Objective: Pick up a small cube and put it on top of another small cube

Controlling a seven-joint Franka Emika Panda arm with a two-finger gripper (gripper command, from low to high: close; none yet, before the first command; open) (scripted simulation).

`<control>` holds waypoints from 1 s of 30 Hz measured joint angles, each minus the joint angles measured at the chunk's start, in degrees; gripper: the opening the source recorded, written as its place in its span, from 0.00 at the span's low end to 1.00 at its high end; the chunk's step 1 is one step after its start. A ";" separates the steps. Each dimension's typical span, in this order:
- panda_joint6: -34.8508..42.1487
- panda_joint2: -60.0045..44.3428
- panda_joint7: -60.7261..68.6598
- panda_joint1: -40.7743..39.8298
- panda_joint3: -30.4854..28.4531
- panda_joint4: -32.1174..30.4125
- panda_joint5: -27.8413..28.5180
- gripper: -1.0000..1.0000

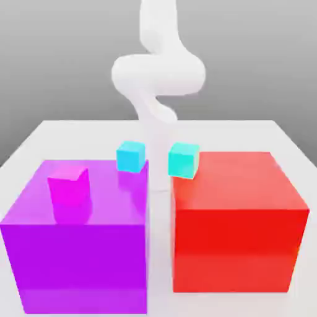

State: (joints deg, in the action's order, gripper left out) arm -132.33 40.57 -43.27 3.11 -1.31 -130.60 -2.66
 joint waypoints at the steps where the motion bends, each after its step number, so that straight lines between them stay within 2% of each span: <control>1: -0.22 -2.28 1.12 1.27 -0.49 0.51 -1.16 0.50; 10: -1.91 -21.44 9.76 9.67 -1.77 4.85 -10.00 0.50; 16: -3.37 -33.82 13.42 13.23 0.17 7.62 -12.93 0.50; 23: -6.07 -47.56 14.41 18.13 2.45 10.56 -11.33 0.50; 30: -9.39 -60.28 12.07 23.03 3.42 13.27 -4.59 0.50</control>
State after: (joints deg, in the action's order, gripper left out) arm -141.72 -19.71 -31.19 26.14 2.11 -117.33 -7.25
